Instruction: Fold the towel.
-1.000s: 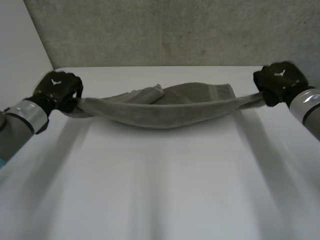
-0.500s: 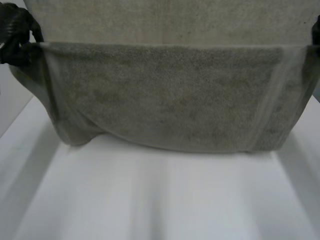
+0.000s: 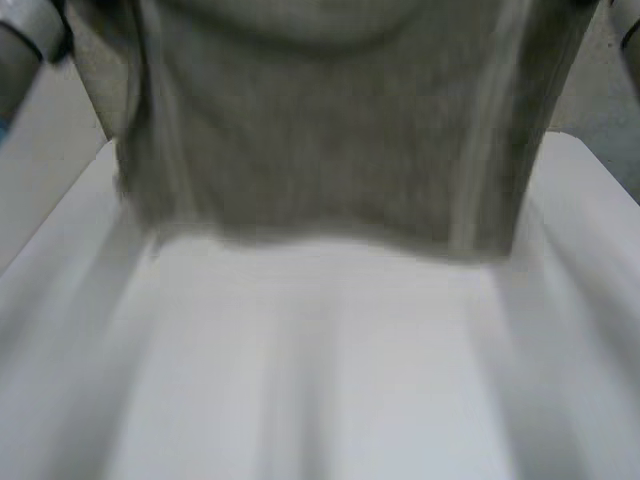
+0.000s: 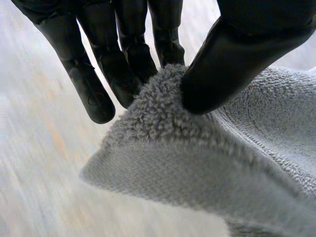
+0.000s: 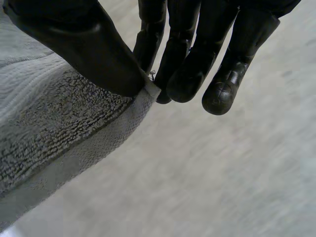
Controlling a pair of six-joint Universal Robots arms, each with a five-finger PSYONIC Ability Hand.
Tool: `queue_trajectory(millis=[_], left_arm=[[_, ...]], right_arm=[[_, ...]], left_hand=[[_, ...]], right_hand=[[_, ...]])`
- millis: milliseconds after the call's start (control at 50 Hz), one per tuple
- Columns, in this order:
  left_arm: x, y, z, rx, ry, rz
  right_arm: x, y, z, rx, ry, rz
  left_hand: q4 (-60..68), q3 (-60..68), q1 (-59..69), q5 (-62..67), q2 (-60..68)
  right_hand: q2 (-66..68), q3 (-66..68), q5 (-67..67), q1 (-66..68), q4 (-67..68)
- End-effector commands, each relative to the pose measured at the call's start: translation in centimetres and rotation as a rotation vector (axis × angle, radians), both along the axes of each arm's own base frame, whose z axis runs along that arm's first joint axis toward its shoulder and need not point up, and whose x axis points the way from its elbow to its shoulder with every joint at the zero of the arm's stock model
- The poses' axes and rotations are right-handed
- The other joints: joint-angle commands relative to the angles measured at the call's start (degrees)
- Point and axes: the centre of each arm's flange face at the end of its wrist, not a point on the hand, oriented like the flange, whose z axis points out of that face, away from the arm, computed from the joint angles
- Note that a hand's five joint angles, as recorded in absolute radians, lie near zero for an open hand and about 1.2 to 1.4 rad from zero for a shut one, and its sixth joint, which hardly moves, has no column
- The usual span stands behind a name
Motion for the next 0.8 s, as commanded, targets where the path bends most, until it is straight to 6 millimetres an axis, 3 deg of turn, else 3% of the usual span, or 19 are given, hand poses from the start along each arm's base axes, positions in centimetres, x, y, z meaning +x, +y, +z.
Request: queue_trajectory(millis=[20, 100, 140, 160, 200, 220, 240, 260, 280, 300, 320, 380, 400, 440, 500, 580, 680, 720, 800], left_arm=[[0.2, 1.5, 4.9, -0.157, 0.087, -0.031], [0.3, 0.6, 2.8, -0.090, 0.081, -0.030], [0.9, -0.6, -1.8, 0.046, 0.053, -0.006], [0.9, -0.6, -1.8, 0.047, 0.052, -0.006], [1.9, -1.1, -7.1, 0.195, 0.015, 0.007], [1.9, -1.1, -7.1, 0.196, 0.015, 0.007], [2.2, -1.1, -9.6, 0.245, -0.018, 0.000], [2.3, -0.8, -12.1, 0.284, -0.060, -0.016], [2.3, -0.8, -12.1, 0.285, -0.060, -0.016], [2.2, -0.3, -14.4, 0.304, -0.108, -0.034], [2.2, -0.2, -14.4, 0.305, -0.108, -0.034], [2.6, 1.7, -20.2, 0.358, -0.239, -0.049], [2.7, 1.7, -20.2, 0.358, -0.239, -0.049], [2.7, 3.1, -22.6, 0.401, -0.290, -0.055], [2.9, 4.3, -23.6, 0.436, -0.312, -0.056], [3.2, 5.3, -22.8, 0.433, -0.311, -0.049], [4.2, 6.8, -20.5, 0.397, -0.306, -0.021], [5.1, 7.9, -17.5, 0.335, -0.295, 0.014], [5.4, 9.9, -14.9, 0.275, -0.289, 0.030]], right_arm=[[-0.4, 0.6, 1.1, -0.034, -0.039, 0.017], [-0.5, 0.4, -2.2, 0.076, -0.014, 0.033], [-0.4, 0.4, -3.4, 0.106, 0.000, 0.052], [-0.4, 0.4, -3.4, 0.107, 0.000, 0.053], [-0.7, 0.2, -6.2, 0.163, 0.029, 0.103], [-0.7, 0.2, -6.2, 0.163, 0.029, 0.103], [-1.0, 0.3, -7.7, 0.192, 0.044, 0.132], [-1.1, 0.4, -9.2, 0.217, 0.059, 0.162], [-1.1, 0.4, -9.3, 0.217, 0.059, 0.162], [-1.2, 0.6, -11.0, 0.246, 0.076, 0.193], [-1.2, 0.6, -11.0, 0.246, 0.077, 0.194], [-1.6, 1.4, -16.0, 0.332, 0.104, 0.243], [-1.6, 1.4, -16.0, 0.332, 0.104, 0.243], [-2.6, 2.0, -18.4, 0.396, 0.129, 0.221], [-4.0, 2.6, -19.7, 0.436, 0.164, 0.192], [-5.1, 3.5, -19.3, 0.445, 0.183, 0.161], [-6.7, 5.3, -15.9, 0.415, 0.172, 0.126], [-7.7, 7.0, -12.5, 0.374, 0.171, 0.127], [-8.9, 8.7, -9.5, 0.346, 0.173, 0.146]], left_hand=[[2.06, 2.91, 8.62, 6.42, 3.13], [2.06, 2.91, 8.62, 6.42, 3.13], [2.06, 2.91, 8.62, 6.42, 3.13], [2.06, 2.91, 8.62, 6.42, 3.13], [2.06, 2.91, 8.62, 6.42, 3.13], [2.06, 2.91, 8.62, 6.42, 3.13], [2.06, 2.91, 8.62, 6.42, 3.13], [2.06, 2.91, 8.62, 6.42, 3.13], [2.06, 2.91, 8.62, 6.42, 3.13], [2.06, 2.91, 8.62, 6.42, 3.13], [2.06, 2.91, 8.62, 6.42, 3.13], [2.06, 2.91, 8.62, 6.42, 3.13], [2.06, 2.91, 8.62, 6.42, 3.13], [2.06, 2.91, 8.62, 6.42, 3.13], [2.06, 2.91, 8.62, 6.42, 3.13], [2.06, 2.91, 8.62, 6.42, 3.13], [2.06, 2.91, 8.62, 6.42, 3.13], [2.06, 2.91, 8.62, 6.42, 3.13], [2.06, 2.91, 8.62, 6.42, 3.13]], right_hand=[[7.30, 3.66, 3.33, 4.33, 3.39], [7.30, 3.66, 3.33, 4.33, 3.39], [7.30, 3.66, 3.33, 4.33, 3.39], [7.30, 3.66, 3.33, 4.33, 3.39], [7.30, 3.66, 3.33, 4.33, 3.39], [7.30, 3.66, 3.33, 4.33, 3.39], [7.30, 3.66, 3.33, 4.33, 3.39], [7.30, 3.66, 3.33, 4.33, 3.39], [7.30, 3.66, 3.33, 4.33, 3.39], [7.30, 3.66, 3.33, 4.33, 3.39], [7.30, 3.66, 3.33, 4.33, 3.39], [7.30, 3.66, 3.33, 4.33, 3.39], [7.30, 3.66, 3.33, 4.33, 3.39], [7.30, 3.66, 3.33, 4.33, 3.39], [7.30, 3.66, 3.33, 4.33, 3.39], [7.30, 3.66, 3.33, 4.33, 3.39], [7.30, 3.66, 3.33, 4.33, 3.39], [7.30, 3.66, 3.33, 4.33, 3.39], [7.30, 3.66, 3.33, 4.33, 3.39]])
